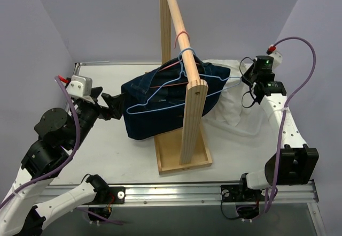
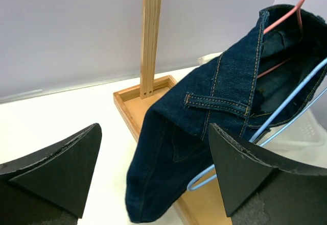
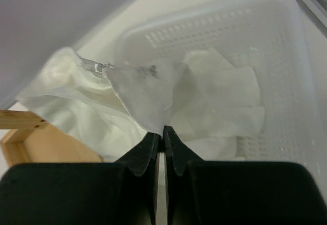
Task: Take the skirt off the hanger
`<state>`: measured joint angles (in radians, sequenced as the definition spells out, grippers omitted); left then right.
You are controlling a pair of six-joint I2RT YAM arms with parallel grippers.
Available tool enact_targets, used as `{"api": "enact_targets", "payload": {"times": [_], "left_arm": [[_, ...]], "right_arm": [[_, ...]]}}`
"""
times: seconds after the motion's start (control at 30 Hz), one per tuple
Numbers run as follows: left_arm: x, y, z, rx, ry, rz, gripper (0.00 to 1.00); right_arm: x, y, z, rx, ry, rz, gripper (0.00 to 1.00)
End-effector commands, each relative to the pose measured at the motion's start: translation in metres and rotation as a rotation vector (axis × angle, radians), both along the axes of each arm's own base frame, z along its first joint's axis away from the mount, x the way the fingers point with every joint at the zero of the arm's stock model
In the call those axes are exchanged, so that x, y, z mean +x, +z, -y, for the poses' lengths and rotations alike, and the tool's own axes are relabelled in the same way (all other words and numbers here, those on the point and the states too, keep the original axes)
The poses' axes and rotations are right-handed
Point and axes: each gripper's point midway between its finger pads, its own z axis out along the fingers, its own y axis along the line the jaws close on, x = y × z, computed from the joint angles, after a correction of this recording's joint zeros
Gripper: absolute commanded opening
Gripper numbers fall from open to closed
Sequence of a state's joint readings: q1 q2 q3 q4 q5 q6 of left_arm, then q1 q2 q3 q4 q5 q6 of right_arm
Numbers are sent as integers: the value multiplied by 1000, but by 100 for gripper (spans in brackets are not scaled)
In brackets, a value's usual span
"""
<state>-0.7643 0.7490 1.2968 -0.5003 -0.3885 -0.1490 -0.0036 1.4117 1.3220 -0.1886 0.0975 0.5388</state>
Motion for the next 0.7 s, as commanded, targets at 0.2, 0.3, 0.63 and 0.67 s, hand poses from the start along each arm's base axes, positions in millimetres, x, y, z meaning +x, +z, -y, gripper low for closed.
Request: {"api": "enact_targets", "payload": {"times": [0.2,0.3,0.63,0.67], "left_arm": [[16,61,38,200,-140,192,94],[19,73,53,283,-204,245,94],[60,48,56,339,-375,174,95],[59,45,55,329,-436,170,95]], "right_arm": [[-52,-71,30,-54,-146,-209,17],[-58,-78,24,-62,-91,-252,62],[-90,-11,5,-83,67,-105,86],[-92,-6,2,-86,91,-97,88]]}}
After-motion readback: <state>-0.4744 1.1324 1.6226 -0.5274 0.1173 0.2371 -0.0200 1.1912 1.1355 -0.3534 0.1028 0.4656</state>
